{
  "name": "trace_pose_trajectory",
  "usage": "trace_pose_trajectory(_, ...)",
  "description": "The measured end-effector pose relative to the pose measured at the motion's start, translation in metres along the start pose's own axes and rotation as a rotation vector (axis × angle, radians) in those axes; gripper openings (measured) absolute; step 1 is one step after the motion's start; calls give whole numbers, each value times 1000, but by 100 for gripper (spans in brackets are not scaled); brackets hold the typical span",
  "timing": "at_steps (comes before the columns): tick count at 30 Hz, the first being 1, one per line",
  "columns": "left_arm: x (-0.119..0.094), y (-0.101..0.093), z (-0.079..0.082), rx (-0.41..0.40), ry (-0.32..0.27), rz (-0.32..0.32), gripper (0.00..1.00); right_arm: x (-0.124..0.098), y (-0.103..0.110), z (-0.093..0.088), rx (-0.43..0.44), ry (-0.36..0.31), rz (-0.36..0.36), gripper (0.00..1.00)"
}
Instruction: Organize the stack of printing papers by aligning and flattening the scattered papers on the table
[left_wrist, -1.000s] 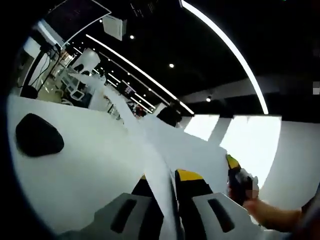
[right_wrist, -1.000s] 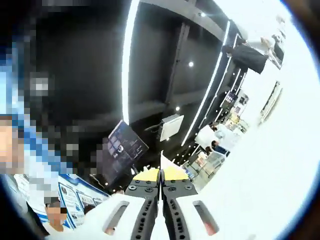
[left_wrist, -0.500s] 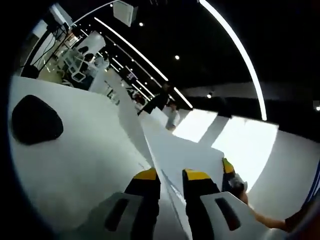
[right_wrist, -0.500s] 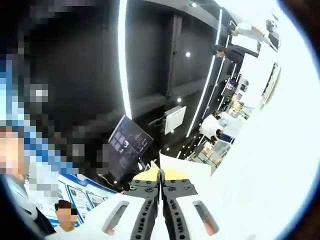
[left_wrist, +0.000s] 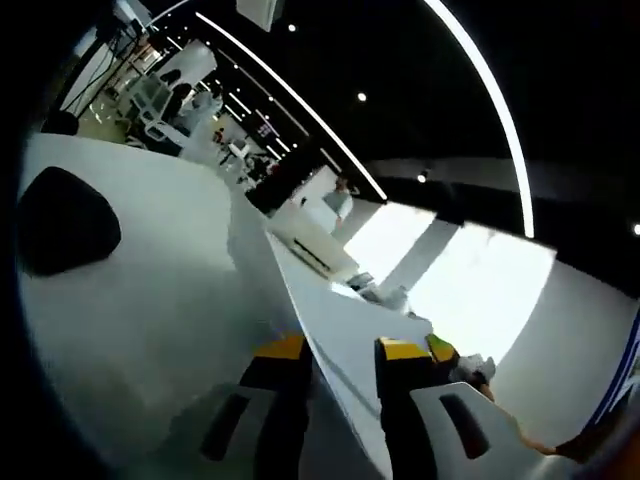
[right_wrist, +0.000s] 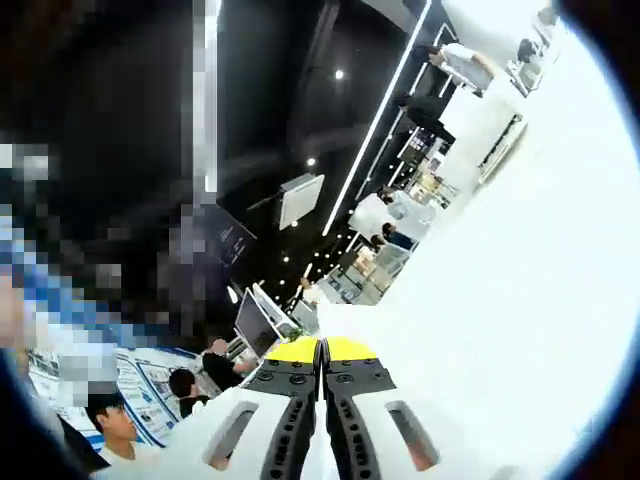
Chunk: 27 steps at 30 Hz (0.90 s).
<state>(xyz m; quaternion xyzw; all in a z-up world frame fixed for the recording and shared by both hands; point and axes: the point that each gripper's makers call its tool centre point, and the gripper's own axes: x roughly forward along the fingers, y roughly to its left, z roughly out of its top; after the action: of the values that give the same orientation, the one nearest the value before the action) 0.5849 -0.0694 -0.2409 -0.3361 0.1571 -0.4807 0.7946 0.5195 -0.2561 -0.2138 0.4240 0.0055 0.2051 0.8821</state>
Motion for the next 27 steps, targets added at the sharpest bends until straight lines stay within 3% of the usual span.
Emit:
trace_pose_trajectory(1,0,1,0,-3,2,2,29,-4,-7,-2,8,17,-50,0)
trace_pose_trajectory(4,0,2,0,-2,0,5,29,-7,-10,-6,12,45,-73,0)
trace_pose_trajectory(11,-1,2,0,-3,6,4,30,-20,-24,-18,-104,155,-173,0)
trace_pose_trajectory(18,-2,5,2,-69,14,-22,34,-24,-21,-40,-60,291,-97,0)
trace_pose_trajectory(23,-1,2,0,-107,25,-40,37,-23,-20,-44,-41,322,-29,0)
trace_pose_trajectory(27,-1,1,0,-128,32,-51,39,-25,-20,-49,-73,366,25,0)
